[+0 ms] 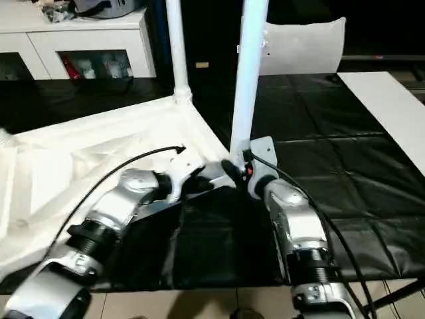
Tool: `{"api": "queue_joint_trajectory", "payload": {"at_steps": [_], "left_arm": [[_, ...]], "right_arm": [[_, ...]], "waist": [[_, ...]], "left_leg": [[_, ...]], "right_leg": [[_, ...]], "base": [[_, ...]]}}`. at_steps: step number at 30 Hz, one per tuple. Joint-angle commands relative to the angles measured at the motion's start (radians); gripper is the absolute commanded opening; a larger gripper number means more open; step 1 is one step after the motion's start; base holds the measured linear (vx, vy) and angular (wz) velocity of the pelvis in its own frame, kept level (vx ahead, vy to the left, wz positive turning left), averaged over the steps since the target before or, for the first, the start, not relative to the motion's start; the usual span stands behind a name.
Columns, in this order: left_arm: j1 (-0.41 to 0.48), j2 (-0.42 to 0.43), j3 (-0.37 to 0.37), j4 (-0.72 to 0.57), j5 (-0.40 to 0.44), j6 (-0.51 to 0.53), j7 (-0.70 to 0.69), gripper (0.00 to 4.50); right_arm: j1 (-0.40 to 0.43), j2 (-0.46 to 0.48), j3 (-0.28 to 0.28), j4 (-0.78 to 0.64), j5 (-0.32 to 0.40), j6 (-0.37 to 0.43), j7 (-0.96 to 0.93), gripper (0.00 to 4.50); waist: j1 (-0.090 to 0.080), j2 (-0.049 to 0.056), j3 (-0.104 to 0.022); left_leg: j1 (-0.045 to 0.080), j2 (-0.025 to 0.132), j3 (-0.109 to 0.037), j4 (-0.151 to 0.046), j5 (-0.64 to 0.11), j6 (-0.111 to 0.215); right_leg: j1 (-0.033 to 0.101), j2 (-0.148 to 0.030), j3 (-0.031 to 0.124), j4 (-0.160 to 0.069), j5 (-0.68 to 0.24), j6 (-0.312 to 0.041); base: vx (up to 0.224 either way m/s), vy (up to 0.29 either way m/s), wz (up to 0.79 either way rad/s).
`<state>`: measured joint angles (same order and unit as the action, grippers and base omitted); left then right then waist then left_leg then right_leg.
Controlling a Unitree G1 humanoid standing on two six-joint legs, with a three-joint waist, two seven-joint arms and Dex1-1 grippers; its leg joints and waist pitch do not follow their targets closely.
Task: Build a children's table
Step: Rotate leg to tighten
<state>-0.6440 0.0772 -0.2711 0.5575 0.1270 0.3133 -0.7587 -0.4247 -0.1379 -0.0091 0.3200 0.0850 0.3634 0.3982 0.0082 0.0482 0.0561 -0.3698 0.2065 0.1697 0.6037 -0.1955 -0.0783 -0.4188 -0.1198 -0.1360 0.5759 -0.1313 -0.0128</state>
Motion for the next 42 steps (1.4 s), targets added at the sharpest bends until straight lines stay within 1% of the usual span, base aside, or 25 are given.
{"api": "queue_joint_trajectory", "payload": {"at_steps": [1,2,4,5,6,7,9,10,12,14,16,18,20,21,22,24,26,27,28,33,34,35,38,39,42], "left_arm": [[-0.046,-0.031,0.013,-0.071,-0.003,-0.003,0.05,0.0],[-0.045,-0.024,0.008,-0.074,-0.004,-0.003,0.041,0.0],[-0.04,-0.005,-0.001,-0.074,-0.007,-0.018,0.016,0.0],[-0.039,0.002,-0.006,-0.074,-0.008,-0.025,0.009,0.0],[-0.035,0.013,-0.01,-0.072,-0.011,-0.035,-0.005,0.0],[-0.03,0.034,-0.02,-0.065,-0.014,-0.073,-0.039,0.0],[-0.027,0.048,-0.023,-0.061,-0.015,-0.082,-0.061,0.0],[-0.026,0.064,-0.024,-0.053,-0.016,-0.09,-0.086,0.0],[-0.029,0.103,-0.029,-0.026,-0.015,-0.133,-0.142,0.0],[-0.035,0.145,-0.041,0.0,-0.015,-0.18,-0.209,0.0],[-0.036,0.159,-0.047,0.007,-0.018,-0.213,-0.238,0.0],[-0.04,0.206,-0.074,0.028,-0.037,-0.283,-0.351,0.0],[-0.04,0.211,-0.077,0.03,-0.04,-0.294,-0.367,0.0],[-0.042,0.225,-0.086,0.036,-0.037,-0.296,-0.393,0.0],[-0.043,0.236,-0.093,0.041,-0.036,-0.298,-0.416,0.0],[-0.049,0.271,-0.11,0.063,-0.051,-0.38,-0.527,0.0],[-0.051,0.28,-0.115,0.064,-0.053,-0.389,-0.55,0.0],[-0.054,0.291,-0.12,0.07,-0.054,-0.406,-0.583,0.0],[-0.055,0.295,-0.123,0.071,-0.053,-0.413,-0.593,0.0],[-0.063,0.314,-0.143,0.08,-0.046,-0.469,-0.645,0.0],[-0.065,0.313,-0.144,0.082,-0.048,-0.476,-0.649,0.0],[-0.067,0.311,-0.145,0.084,-0.051,-0.486,-0.658,0.0],[-0.069,0.307,-0.147,0.084,-0.053,-0.492,-0.664,0.0],[-0.07,0.302,-0.147,0.082,-0.053,-0.497,-0.664,0.0],[-0.071,0.301,-0.148,0.086,-0.054,-0.503,-0.663,0.0]], "right_arm": [[0.005,0.051,0.048,-0.015,0.047,-0.003,0.043,3.32],[0.007,0.045,0.043,-0.019,0.047,-0.011,0.043,3.48],[0.015,0.029,0.035,-0.028,0.054,-0.03,0.063,3.48],[0.019,0.024,0.032,-0.032,0.059,-0.036,0.071,3.78],[0.025,0.012,0.027,-0.039,0.067,-0.043,0.09,3.78],[0.036,-0.009,0.023,-0.05,0.075,-0.058,0.127,3.82],[0.044,-0.024,0.019,-0.058,0.08,-0.07,0.152,3.93],[0.052,-0.045,0.017,-0.064,0.084,-0.084,0.182,4.25],[0.067,-0.096,0.013,-0.073,0.093,-0.113,0.255,4.25],[0.074,-0.153,0.018,-0.069,0.097,-0.147,0.338,4.46],[0.076,-0.172,0.022,-0.068,0.099,-0.155,0.365,4.46],[0.083,-0.242,0.043,-0.084,0.125,-0.161,0.497,4.46],[0.084,-0.249,0.047,-0.088,0.128,-0.162,0.513,4.46],[0.087,-0.267,0.054,-0.096,0.139,-0.161,0.554,4.46],[0.089,-0.282,0.06,-0.103,0.149,-0.16,0.591,4.46],[0.089,-0.331,0.081,-0.11,0.182,-0.152,0.714,4.46],[0.088,-0.337,0.087,-0.107,0.183,-0.156,0.731,4.46],[0.086,-0.345,0.097,-0.102,0.186,-0.159,0.758,4.46],[0.087,-0.348,0.102,-0.102,0.187,-0.159,0.77,4.2],[0.092,-0.352,0.132,-0.11,0.194,-0.155,0.82,4.0],[0.091,-0.351,0.135,-0.11,0.197,-0.154,0.824,3.74],[0.089,-0.347,0.139,-0.111,0.202,-0.15,0.833,3.68],[0.087,-0.343,0.147,-0.111,0.207,-0.145,0.845,3.61],[0.088,-0.342,0.156,-0.113,0.212,-0.137,0.856,3.28],[0.088,-0.342,0.158,-0.114,0.214,-0.134,0.861,3.2]], "waist": [[0.01,-0.021,-0.086],[0.011,-0.016,-0.086],[0.011,-0.019,-0.087],[0.012,-0.018,-0.086],[0.011,-0.017,-0.086],[0.012,-0.017,-0.085],[0.014,-0.017,-0.084],[0.016,-0.016,-0.085],[0.017,-0.019,-0.081],[0.018,-0.017,-0.08],[0.021,-0.016,-0.077],[0.029,-0.013,-0.078],[0.033,-0.014,-0.078],[0.038,-0.011,-0.081],[0.04,-0.011,-0.08],[0.053,-0.012,-0.081],[0.057,-0.012,-0.081],[0.063,-0.016,-0.082],[0.066,-0.014,-0.082],[0.083,-0.016,-0.081],[0.084,-0.015,-0.082],[0.085,-0.018,-0.081],[0.087,-0.016,-0.082],[0.089,-0.019,-0.082],[0.091,-0.019,-0.082]], "left_leg": [[-0.007,0.007,0.0,-0.061,-0.128,0.099],[-0.008,0.008,0.0,-0.061,-0.116,0.106],[-0.007,0.007,0.001,-0.06,-0.114,0.112],[-0.007,0.007,0.002,-0.06,-0.12,0.116],[-0.007,0.007,0.002,-0.06,-0.127,0.118],[-0.006,0.007,0.002,-0.061,-0.136,0.119],[-0.007,0.008,0.002,-0.061,-0.147,0.116],[-0.005,0.008,0.001,-0.062,-0.149,0.112],[-0.005,0.008,0.003,-0.062,-0.171,0.111],[-0.004,0.007,0.002,-0.063,-0.189,0.109],[0.001,0.01,0.002,-0.065,-0.207,0.1],[0.007,0.01,0.002,-0.066,-0.224,0.092],[0.006,0.013,0.001,-0.068,-0.218,0.093],[0.009,0.016,0.001,-0.067,-0.21,0.091],[0.007,0.016,0.001,-0.068,-0.208,0.092],[0.006,0.019,0.002,-0.067,-0.207,0.104],[0.008,0.018,0.005,-0.066,-0.199,0.102],[0.01,0.018,0.006,-0.065,-0.194,0.099],[0.01,0.02,0.005,-0.066,-0.195,0.097],[0.012,0.022,0.006,-0.068,-0.191,0.08],[0.011,0.022,0.005,-0.068,-0.187,0.078],[0.01,0.022,0.005,-0.069,-0.19,0.078],[0.009,0.022,0.004,-0.068,-0.188,0.076],[0.01,0.022,0.005,-0.068,-0.189,0.075],[0.009,0.021,0.005,-0.068,-0.178,0.076]], "right_leg": [[0.071,-0.027,0.041,-0.067,-0.321,-0.151],[0.072,-0.028,0.042,-0.062,-0.289,-0.167],[0.074,-0.027,0.043,-0.06,-0.265,-0.181],[0.075,-0.028,0.044,-0.061,-0.267,-0.184],[0.074,-0.027,0.043,-0.062,-0.272,-0.183],[0.074,-0.027,0.043,-0.065,-0.282,-0.181],[0.075,-0.028,0.043,-0.064,-0.295,-0.175],[0.075,-0.028,0.043,-0.064,-0.298,-0.172],[0.073,-0.027,0.043,-0.07,-0.333,-0.162],[0.073,-0.028,0.042,-0.073,-0.358,-0.151],[0.07,-0.028,0.043,-0.078,-0.392,-0.142],[0.069,-0.029,0.044,-0.081,-0.416,-0.138],[0.069,-0.028,0.047,-0.076,-0.389,-0.147],[0.067,-0.027,0.051,-0.068,-0.334,-0.174],[0.068,-0.026,0.053,-0.065,-0.323,-0.181],[0.07,-0.026,0.056,-0.059,-0.3,-0.196],[0.068,-0.027,0.058,-0.058,-0.292,-0.202],[0.066,-0.028,0.059,-0.058,-0.298,-0.208],[0.067,-0.029,0.059,-0.057,-0.305,-0.207],[0.064,-0.031,0.061,-0.059,-0.34,-0.188],[0.065,-0.031,0.061,-0.058,-0.334,-0.189],[0.064,-0.03,0.061,-0.059,-0.334,-0.188],[0.066,-0.031,0.061,-0.057,-0.33,-0.188],[0.065,-0.031,0.061,-0.057,-0.337,-0.184],[0.066,-0.031,0.061,-0.057,-0.336,-0.181]], "base": [[0.0,0.0,0.0],[0.0,0.0,0.0],[0.0,0.0,0.0],[0.0,0.0,0.0],[0.0,0.0,0.0],[0.0,0.0,0.0],[0.0,0.0,0.0],[0.0,0.0,0.0],[0.0,0.0,0.0],[0.0,0.0,0.0],[0.0,0.0,0.0],[0.0,0.0,0.0],[0.0,0.0,0.0],[0.0,0.0,0.0],[0.0,0.0,0.0],[0.0,0.0,0.0],[0.0,0.0,0.0],[0.0,0.0,0.0],[0.0,0.0,0.0],[0.0,0.0,0.0],[0.0,0.0,0.0],[0.0,0.0,0.0],[0.0,0.0,0.0],[0.0,0.0,0.0],[0.0,0.0,0.0]]}}
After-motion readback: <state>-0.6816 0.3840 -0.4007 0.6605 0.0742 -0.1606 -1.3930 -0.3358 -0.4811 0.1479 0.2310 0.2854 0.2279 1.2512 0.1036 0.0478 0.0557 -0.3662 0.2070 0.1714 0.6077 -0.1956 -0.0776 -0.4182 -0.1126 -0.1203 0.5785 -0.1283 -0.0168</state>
